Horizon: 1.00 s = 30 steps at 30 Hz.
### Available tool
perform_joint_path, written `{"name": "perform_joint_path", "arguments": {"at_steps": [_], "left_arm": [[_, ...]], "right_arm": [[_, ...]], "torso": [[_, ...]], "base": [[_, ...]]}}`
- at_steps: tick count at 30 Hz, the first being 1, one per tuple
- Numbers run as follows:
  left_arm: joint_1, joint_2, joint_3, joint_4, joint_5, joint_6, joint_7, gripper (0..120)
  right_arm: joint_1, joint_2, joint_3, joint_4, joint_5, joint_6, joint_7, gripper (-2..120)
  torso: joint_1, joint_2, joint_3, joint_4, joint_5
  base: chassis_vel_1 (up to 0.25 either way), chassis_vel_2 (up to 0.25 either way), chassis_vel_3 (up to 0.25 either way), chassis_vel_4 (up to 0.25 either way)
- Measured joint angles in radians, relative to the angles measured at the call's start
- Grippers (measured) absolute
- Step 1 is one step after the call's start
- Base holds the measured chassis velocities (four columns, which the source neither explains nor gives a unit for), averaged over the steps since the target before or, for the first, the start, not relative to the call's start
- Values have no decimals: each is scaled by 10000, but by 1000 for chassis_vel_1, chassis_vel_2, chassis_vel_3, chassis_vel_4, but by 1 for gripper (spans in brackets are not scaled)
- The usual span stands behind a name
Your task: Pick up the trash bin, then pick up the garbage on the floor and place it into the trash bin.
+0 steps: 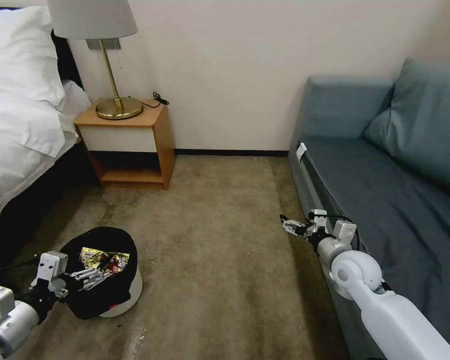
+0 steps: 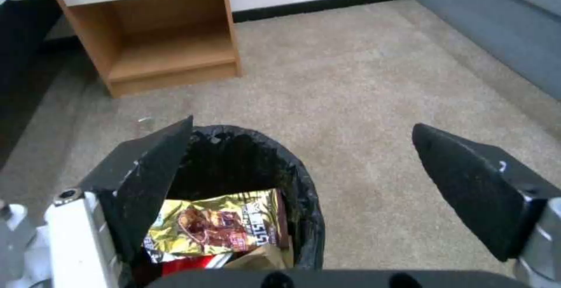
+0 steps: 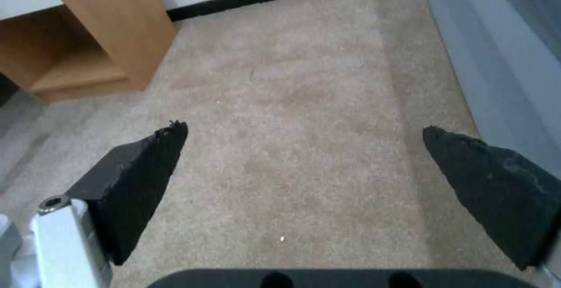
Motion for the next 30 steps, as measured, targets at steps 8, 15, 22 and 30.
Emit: {"name": "perform_joint_path", "arguments": {"at_steps": [8, 15, 22, 30], "left_arm": [[-1, 0, 0, 4, -4, 1, -3, 100], [-2, 0, 0, 5, -6, 5, -8, 100], [-3, -1, 1, 5, -7, 10, -9, 100], [-3, -1, 1, 5, -7, 14, -9, 100]], "right_arm": [[3, 1, -3, -4, -4, 1, -2, 100], [5, 2, -5, -8, -5, 4, -3, 100], [5, 3, -5, -8, -6, 4, -4, 100], [6, 3, -5, -9, -6, 4, -3, 100]], "torso": [[0, 0, 0, 0, 0], [0, 0, 0, 0, 0], [0, 0, 0, 0, 0], [0, 0, 0, 0, 0]], "base": [[0, 0, 0, 0], [0, 0, 0, 0], [0, 0, 0, 0], [0, 0, 0, 0]]}}
